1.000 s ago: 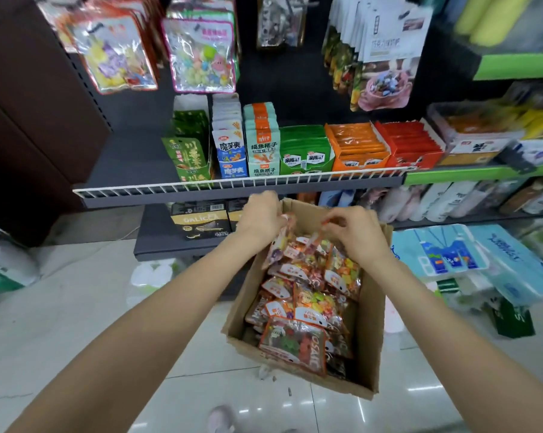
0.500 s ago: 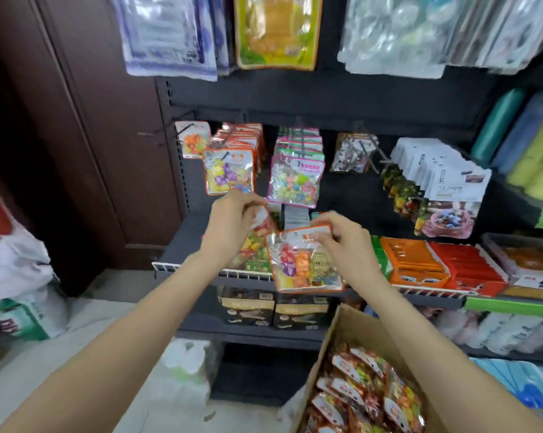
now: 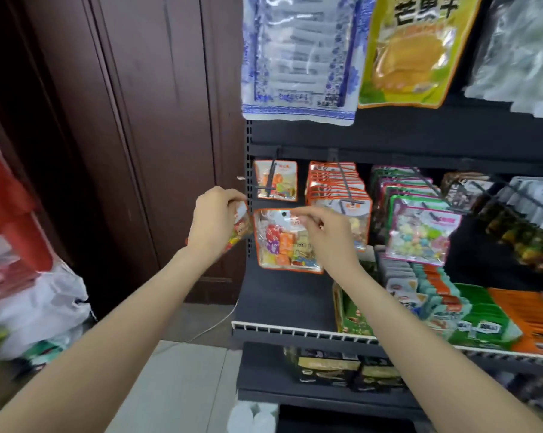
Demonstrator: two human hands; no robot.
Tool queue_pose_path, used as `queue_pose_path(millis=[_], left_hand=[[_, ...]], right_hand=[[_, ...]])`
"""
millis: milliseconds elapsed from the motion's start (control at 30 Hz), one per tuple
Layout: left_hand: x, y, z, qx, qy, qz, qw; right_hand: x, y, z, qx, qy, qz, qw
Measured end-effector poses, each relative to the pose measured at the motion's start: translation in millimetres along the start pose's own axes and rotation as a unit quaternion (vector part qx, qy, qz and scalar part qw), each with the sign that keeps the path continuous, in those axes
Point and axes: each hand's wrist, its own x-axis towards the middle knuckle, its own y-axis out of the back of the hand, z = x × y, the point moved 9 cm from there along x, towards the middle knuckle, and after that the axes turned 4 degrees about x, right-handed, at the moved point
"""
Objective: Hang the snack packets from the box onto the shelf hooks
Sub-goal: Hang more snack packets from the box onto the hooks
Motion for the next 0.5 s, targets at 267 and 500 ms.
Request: queue_pose_path(millis=[267, 500], left_hand=[[29.6, 4.8, -36.4, -0.015, -0.011, -0.008, 1.0], [38.5, -7.1, -36.9, -0.035, -0.024, -0.032, 0.999]], right_hand=[[27.4, -37.1, 0.0, 0.021, -0.036, 0.056, 0.998], [33.2, -35.6, -1.5, -0.002, -0.04, 0.082, 0.996]])
